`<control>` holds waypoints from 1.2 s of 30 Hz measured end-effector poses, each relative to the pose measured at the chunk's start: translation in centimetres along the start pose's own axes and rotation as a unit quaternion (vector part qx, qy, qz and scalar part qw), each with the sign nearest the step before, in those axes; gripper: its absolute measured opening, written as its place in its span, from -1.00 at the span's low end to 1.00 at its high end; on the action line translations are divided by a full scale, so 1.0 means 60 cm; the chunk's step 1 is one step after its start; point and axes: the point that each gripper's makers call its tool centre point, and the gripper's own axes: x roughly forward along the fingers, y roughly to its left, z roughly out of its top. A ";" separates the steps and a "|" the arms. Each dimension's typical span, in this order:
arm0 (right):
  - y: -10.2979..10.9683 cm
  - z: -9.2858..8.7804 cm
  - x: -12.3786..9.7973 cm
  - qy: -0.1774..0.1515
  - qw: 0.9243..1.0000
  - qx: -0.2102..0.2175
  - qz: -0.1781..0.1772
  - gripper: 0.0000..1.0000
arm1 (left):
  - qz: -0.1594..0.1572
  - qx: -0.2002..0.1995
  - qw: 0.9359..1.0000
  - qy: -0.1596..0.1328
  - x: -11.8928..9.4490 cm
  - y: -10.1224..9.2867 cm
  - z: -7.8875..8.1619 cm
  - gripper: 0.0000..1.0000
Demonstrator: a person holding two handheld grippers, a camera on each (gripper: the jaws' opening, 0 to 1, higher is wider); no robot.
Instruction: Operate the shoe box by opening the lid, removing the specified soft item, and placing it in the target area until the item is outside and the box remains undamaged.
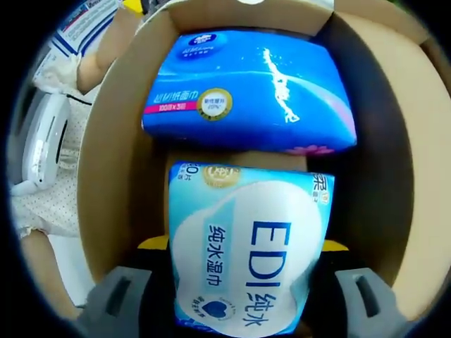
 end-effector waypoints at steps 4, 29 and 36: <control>-0.002 0.000 -0.001 -0.005 1.000 0.001 0.000 0.59 | 0.006 -0.009 1.000 0.006 0.000 0.008 -0.007 -0.46; -0.003 0.012 -0.006 0.016 0.999 -0.032 -0.003 0.48 | 0.001 -0.016 0.999 0.040 0.017 0.011 -0.036 -0.44; -0.007 0.012 -0.008 0.016 1.000 -0.020 0.000 0.46 | 0.003 -0.011 0.999 0.041 0.018 0.010 -0.037 -0.44</control>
